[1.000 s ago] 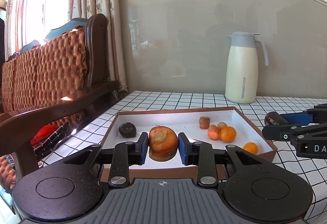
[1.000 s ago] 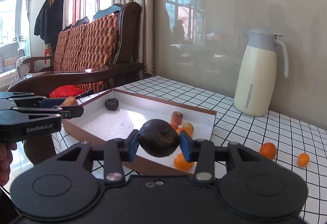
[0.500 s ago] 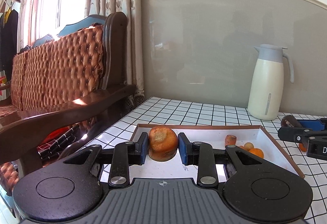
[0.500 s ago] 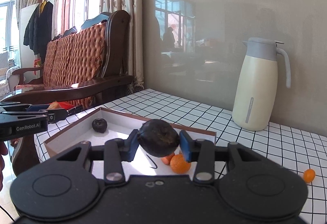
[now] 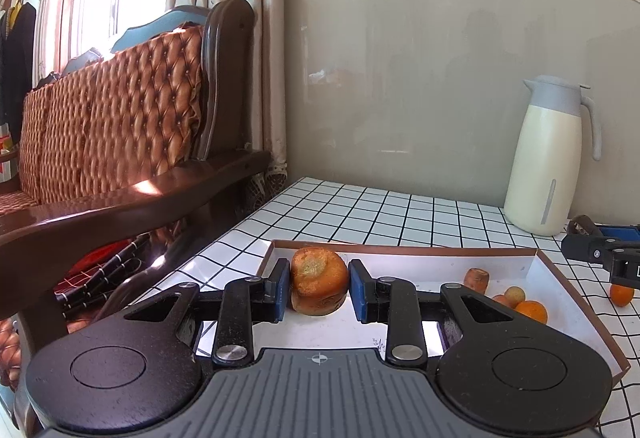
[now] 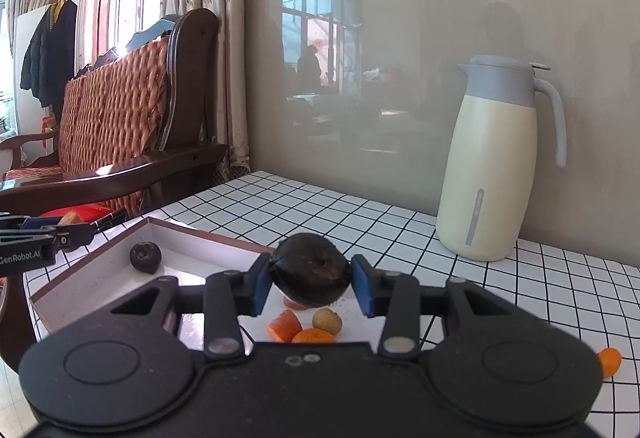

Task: Organize fruits
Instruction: 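Lower the orange half and persimmon into the box and open both tools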

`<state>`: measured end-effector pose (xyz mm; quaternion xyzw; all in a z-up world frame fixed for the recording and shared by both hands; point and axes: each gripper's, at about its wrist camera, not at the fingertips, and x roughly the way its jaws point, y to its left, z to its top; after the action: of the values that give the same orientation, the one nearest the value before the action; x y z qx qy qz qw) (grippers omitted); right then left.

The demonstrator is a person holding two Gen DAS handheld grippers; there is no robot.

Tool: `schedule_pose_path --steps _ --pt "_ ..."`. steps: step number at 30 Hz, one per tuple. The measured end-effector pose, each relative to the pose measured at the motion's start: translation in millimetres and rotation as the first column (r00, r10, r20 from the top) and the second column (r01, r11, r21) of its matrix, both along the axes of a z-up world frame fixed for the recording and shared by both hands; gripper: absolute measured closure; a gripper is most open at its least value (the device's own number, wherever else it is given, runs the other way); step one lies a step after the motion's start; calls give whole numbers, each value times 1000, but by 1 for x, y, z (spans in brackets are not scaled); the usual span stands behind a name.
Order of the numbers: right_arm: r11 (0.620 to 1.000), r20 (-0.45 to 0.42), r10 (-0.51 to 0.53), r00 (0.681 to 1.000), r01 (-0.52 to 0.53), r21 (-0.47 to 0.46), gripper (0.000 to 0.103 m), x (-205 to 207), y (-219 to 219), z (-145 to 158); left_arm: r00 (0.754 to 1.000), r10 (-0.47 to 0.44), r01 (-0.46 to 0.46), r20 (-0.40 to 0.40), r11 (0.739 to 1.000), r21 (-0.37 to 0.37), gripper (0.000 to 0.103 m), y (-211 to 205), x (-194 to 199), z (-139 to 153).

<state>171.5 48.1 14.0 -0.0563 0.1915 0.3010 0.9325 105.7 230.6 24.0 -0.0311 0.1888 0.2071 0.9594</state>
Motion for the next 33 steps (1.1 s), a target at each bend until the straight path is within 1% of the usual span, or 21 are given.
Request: schedule_pose_path --steps 8,19,22,23,24,25,26,27,28,29,32,33 --pt "1000 -12 -2 1000 2 -6 69 18 11 -4 1000 -5 5 -29 1000 -16 71 8 20 -5" --pt "1000 -45 -7 999 6 -26 69 38 17 -13 999 -5 3 -46 999 -39 71 20 40 -10" --pt "999 -58 -11 998 9 -34 69 43 18 -15 999 5 -6 -50 999 -33 71 22 43 -12" --pt "999 -68 -9 998 6 -40 67 46 19 -16 999 9 -11 -49 999 -35 71 23 44 -13" --pt "998 -81 1 997 -6 -56 57 50 22 -17 999 13 -14 -43 999 -29 71 23 43 -13" --pt "997 -82 2 997 -8 -73 43 51 24 -18 999 25 -26 -33 999 -19 54 22 42 -13" --pt "998 -49 -19 999 16 -67 11 50 23 -18 999 48 -48 -21 999 -4 28 21 40 -13" --pt "998 -9 -40 999 39 -39 7 46 19 -17 998 62 -62 6 998 21 2 19 36 -12" --pt "999 -6 -39 999 39 -27 6 45 17 -16 998 61 -63 33 997 45 1 17 32 -10" --pt "998 -20 -45 999 45 -33 6 48 16 -15 997 67 -69 36 996 54 1 16 31 -8" --pt "998 -15 -64 998 64 -12 6 48 11 -15 996 79 -81 43 995 51 1 17 29 -7" --pt "998 -21 -67 998 67 -13 6 49 11 -15 997 73 -75 33 996 48 1 17 30 -8"
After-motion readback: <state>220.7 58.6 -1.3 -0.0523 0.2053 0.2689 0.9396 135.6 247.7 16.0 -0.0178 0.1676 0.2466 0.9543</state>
